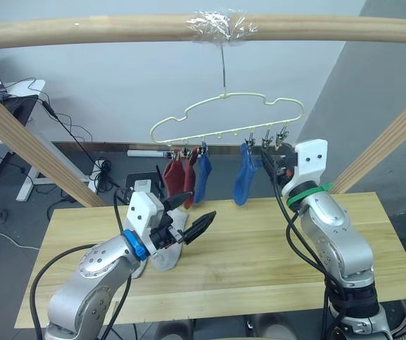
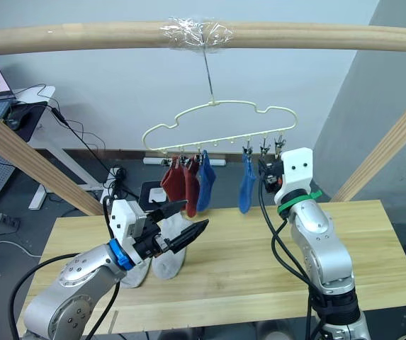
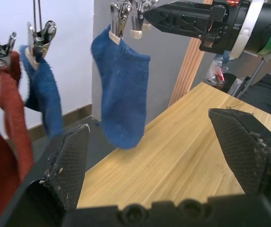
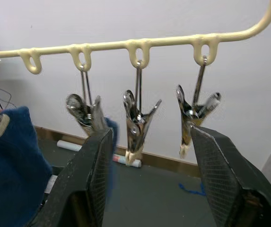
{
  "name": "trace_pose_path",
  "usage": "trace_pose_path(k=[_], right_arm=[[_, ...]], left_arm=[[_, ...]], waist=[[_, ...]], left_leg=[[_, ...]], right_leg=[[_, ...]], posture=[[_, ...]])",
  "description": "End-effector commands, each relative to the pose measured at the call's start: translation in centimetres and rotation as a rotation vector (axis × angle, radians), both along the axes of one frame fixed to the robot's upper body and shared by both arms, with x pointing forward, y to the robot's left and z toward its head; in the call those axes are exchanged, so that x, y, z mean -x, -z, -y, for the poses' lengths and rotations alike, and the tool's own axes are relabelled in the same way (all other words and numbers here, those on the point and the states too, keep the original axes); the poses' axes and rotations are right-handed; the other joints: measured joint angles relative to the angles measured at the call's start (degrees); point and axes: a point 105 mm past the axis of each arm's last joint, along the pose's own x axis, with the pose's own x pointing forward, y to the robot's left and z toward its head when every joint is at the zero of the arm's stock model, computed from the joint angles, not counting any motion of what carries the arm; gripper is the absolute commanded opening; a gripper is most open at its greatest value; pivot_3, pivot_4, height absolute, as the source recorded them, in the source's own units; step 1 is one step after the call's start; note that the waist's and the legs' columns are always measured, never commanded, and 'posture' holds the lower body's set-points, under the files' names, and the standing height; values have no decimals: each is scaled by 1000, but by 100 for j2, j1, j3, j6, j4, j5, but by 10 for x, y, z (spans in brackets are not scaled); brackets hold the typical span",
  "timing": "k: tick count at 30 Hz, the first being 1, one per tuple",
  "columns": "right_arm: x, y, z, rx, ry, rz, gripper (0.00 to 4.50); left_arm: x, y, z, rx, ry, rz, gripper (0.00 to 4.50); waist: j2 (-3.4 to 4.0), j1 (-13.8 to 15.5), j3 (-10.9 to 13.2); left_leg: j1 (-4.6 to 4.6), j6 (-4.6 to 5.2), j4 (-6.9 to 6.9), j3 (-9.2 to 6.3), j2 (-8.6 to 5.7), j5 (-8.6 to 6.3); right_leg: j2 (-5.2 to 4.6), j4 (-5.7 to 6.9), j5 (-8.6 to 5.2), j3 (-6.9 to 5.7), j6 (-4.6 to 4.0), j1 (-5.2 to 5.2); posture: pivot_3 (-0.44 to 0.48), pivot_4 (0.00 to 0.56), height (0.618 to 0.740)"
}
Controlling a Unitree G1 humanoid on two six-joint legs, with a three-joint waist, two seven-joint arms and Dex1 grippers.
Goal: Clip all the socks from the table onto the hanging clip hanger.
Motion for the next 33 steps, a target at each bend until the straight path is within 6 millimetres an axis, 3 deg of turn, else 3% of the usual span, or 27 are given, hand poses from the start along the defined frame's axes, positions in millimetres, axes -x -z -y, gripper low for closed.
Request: trace_pose_path(k=[1,6,9,26,33], right_arm=[[3,-16,-3,-12,-4,74,2713],[3,-14,-5,-8,-22,70,2713],[2,-15,-5,-3,-23,72,1867],[-9,-17,-13,-26,-27,68,1867],[-17,-17,-14,-54,-11,58,1867]], left_arm=[[4,-13,3,8,24,54,4500],[2,-12,4,-7,25,64,4500],[1,-14,5,0,27,66,4500],[2,-14,9,11,33,62,4500],[8,-30,12,100,67,91,4500]], waist=[[0,0,0],[-1,0,-2],[-3,0,-2],[-4,-7,-3],[-5,-5,-4]], left_leg=[[0,0,1,0,0,0],[0,-1,4,2,-1,1],[-5,0,8,10,-3,1],[5,0,10,8,-2,20],[5,-1,10,6,-1,21]], right_leg=[[0,2,0,0,0,0],[0,16,0,3,0,-7],[-1,46,0,14,0,-31],[1,81,8,10,-15,-34],[1,82,8,9,-15,-34]], posture=[[-18,182,740],[-17,181,740],[-17,181,740],[-9,183,740],[-7,187,740]])
